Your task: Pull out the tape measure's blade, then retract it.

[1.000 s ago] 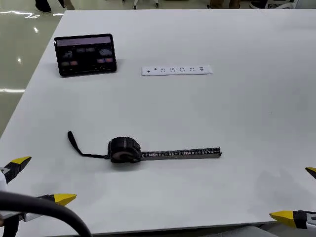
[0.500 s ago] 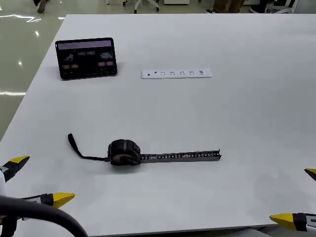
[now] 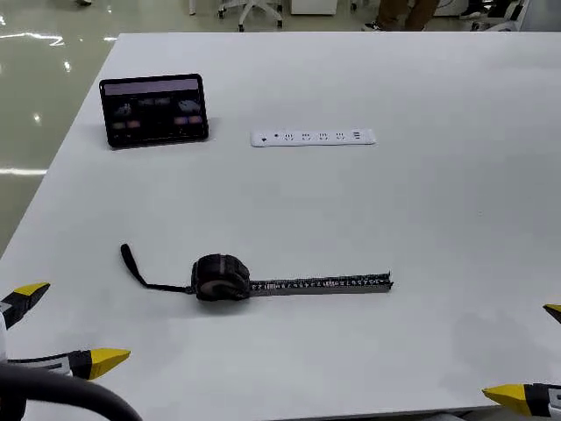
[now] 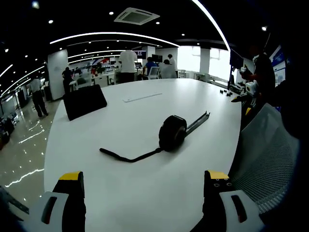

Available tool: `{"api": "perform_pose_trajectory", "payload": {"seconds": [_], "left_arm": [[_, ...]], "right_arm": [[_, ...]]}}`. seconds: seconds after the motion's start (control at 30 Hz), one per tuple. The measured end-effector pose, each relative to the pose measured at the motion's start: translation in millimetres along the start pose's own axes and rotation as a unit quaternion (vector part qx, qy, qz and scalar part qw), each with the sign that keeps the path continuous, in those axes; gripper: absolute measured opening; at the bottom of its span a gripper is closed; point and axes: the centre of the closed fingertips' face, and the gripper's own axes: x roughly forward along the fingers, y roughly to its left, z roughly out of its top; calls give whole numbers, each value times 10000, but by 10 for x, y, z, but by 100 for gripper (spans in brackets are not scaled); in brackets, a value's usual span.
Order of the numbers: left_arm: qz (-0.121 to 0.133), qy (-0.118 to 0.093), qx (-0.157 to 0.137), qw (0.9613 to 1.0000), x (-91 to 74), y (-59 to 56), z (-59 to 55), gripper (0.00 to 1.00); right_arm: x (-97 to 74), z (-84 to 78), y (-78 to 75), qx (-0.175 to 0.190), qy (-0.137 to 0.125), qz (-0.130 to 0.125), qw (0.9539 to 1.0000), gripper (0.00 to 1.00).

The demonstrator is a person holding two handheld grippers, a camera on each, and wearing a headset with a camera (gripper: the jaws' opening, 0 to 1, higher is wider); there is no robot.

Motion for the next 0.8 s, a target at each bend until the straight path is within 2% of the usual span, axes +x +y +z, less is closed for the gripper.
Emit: {"api": "perform_pose_trajectory", "payload": {"seconds": [0.17, 0.23, 0.37, 0.53, 0.67, 0.8], "left_arm": [[16, 40, -77, 10000, 57, -44, 24, 100], [22, 155, -18, 9999, 108, -86, 60, 100], [-115, 45, 169, 9998, 249, -272, 309, 100], [-218, -94, 204, 9995, 414, -401, 546, 100], [-239, -92, 227, 9994, 522, -466, 652, 100], [-91, -6, 109, 9999, 653, -476, 703, 100]], "right_arm": [[9, 1, -4, -42, 34, 30, 10000, 99], [20, 32, -15, -49, 49, 38, 10000, 100], [43, 134, -57, -89, -14, 36, 10000, 100], [94, 252, -62, -239, -6, 138, 9996, 100], [141, 342, -69, -318, -19, 216, 9993, 100], [185, 391, -50, -413, 10, 338, 9986, 100]]}}
